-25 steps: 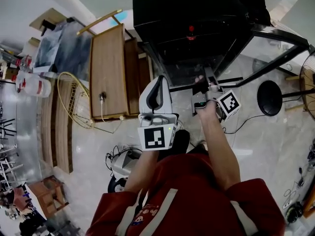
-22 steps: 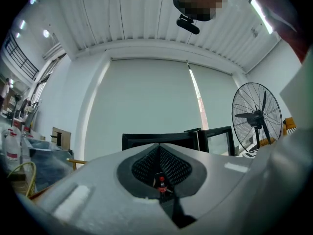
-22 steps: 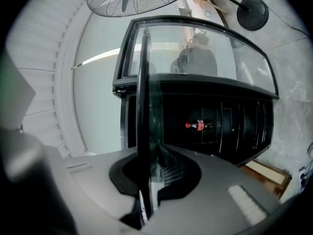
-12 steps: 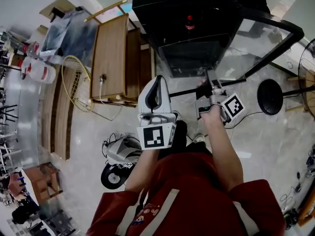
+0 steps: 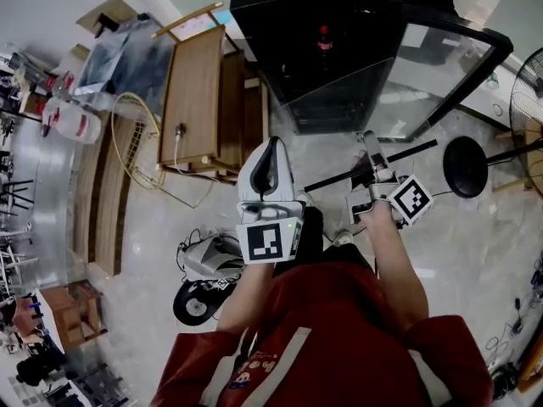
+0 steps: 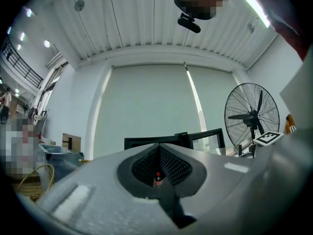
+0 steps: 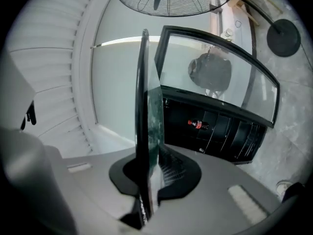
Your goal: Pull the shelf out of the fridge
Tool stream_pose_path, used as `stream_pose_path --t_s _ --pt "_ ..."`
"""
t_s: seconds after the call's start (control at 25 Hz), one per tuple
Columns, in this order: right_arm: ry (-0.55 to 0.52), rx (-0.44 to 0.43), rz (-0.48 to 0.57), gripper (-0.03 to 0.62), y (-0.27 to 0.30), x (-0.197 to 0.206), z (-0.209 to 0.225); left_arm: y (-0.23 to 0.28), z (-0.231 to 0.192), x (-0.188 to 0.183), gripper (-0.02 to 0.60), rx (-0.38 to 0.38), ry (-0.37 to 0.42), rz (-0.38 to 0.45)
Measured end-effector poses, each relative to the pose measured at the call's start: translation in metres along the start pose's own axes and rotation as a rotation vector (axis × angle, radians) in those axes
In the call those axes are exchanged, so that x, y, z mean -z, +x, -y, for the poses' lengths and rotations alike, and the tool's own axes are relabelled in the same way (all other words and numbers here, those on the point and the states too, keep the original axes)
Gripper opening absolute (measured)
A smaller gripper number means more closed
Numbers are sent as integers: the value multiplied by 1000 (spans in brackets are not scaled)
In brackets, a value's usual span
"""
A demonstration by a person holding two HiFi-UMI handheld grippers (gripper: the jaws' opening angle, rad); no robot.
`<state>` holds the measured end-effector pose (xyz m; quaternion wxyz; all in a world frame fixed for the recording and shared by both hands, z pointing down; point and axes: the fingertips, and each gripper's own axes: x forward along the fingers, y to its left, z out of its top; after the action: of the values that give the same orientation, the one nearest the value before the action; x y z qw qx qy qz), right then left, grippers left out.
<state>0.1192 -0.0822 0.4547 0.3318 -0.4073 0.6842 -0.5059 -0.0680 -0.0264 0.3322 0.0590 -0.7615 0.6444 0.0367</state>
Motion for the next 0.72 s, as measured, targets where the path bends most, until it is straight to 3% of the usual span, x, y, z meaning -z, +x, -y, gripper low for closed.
stream_pose_path --t_s 0.32,0.72 --pt "-262 37 -71 15 -15 -4 -25 -1 13 -6 0 17 -10 8" --pt "-654 37 -25 9 -15 -27 -66 13 21 -18 0 32 -2 30"
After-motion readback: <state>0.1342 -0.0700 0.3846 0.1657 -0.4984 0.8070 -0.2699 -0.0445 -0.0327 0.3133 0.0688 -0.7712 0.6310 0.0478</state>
